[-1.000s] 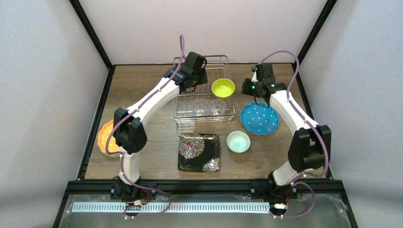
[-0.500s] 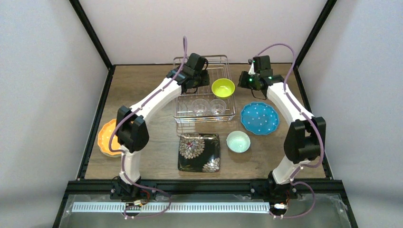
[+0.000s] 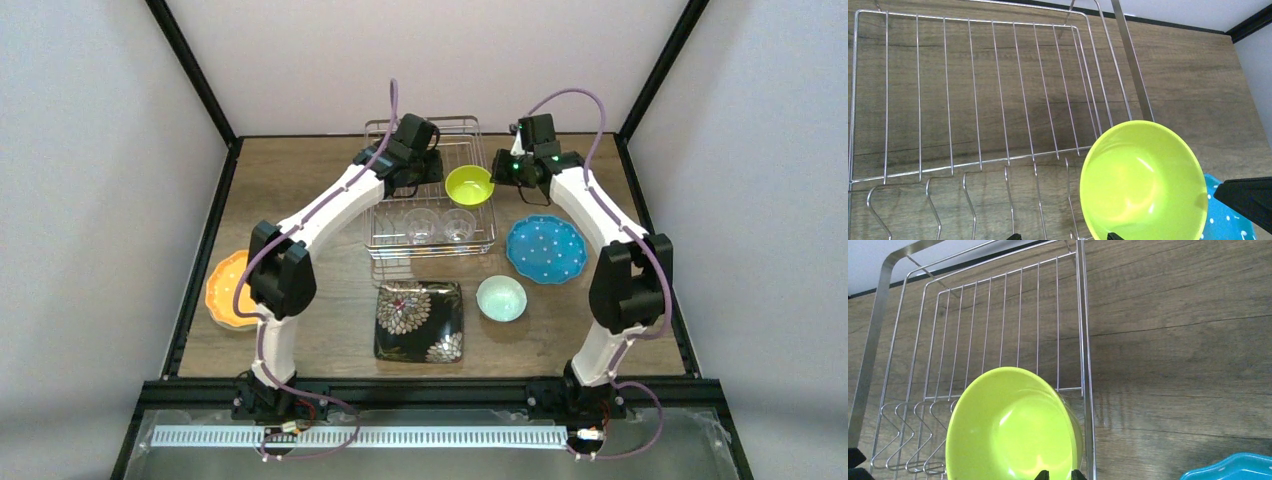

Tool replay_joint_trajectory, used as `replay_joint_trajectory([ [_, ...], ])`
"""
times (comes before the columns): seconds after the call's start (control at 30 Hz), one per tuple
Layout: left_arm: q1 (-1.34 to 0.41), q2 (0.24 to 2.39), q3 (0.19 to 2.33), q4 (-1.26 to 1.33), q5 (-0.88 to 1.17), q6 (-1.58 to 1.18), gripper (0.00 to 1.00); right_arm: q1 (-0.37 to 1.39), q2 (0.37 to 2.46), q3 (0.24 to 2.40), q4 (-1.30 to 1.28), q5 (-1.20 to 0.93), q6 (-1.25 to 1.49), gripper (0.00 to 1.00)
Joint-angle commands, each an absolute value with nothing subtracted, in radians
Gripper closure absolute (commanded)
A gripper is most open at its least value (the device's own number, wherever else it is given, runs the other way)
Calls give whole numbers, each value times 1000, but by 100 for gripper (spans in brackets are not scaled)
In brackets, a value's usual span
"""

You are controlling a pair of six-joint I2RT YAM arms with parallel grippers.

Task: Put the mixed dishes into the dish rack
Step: Grab the bowl from the dish rack.

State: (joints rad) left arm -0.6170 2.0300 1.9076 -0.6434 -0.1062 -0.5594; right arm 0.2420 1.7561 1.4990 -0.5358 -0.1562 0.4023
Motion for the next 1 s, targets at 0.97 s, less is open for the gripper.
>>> replay_joint_trajectory([
  [0.97,-618,2086,1930,-632,-68,-511,0,255,1863,1521,-544,-149,413,82],
])
